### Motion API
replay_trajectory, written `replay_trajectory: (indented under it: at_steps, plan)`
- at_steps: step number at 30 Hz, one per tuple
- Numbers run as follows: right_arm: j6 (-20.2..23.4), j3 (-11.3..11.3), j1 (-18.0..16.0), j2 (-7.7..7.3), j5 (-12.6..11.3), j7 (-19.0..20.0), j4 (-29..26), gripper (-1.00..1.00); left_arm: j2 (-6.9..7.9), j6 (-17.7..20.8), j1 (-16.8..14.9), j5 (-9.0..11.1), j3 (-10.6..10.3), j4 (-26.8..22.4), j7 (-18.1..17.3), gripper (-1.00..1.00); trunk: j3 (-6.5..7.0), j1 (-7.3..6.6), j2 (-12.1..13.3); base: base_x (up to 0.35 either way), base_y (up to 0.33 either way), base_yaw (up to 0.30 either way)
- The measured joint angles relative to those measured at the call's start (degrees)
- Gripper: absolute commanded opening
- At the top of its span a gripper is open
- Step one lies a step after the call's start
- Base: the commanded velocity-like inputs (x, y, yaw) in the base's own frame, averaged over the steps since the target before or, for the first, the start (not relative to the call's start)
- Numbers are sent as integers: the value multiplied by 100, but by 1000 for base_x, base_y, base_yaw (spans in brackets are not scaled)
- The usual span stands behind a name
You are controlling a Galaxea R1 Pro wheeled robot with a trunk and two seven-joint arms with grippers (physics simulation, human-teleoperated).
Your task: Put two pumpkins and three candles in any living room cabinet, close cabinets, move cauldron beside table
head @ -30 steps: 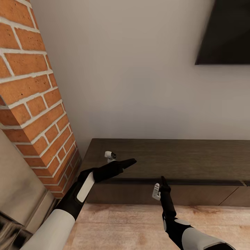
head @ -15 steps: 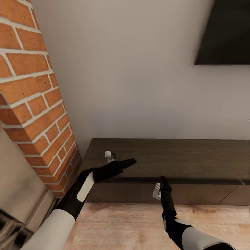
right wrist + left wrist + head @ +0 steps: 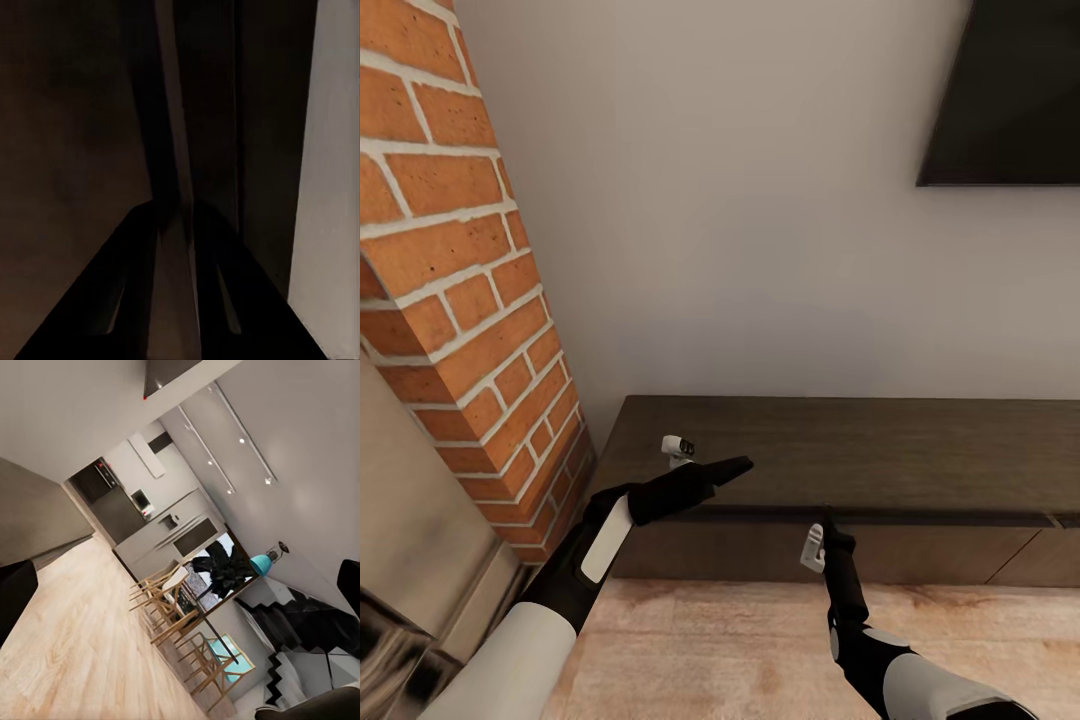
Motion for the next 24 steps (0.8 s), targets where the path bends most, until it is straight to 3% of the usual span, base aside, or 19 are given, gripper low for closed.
replay_trajectory:
  at_steps: [12,24]
  plan:
    - [-52,12,-9,-8,1,-1,1,-100,-3,-1,0,0,0,2,1,100,2,1,1,-96,0,0]
    - [-66,46,-9,-11,8,-14,6,-100,-5,-1,0,1,-1,2,1,100,2,0,1,-315,0,0]
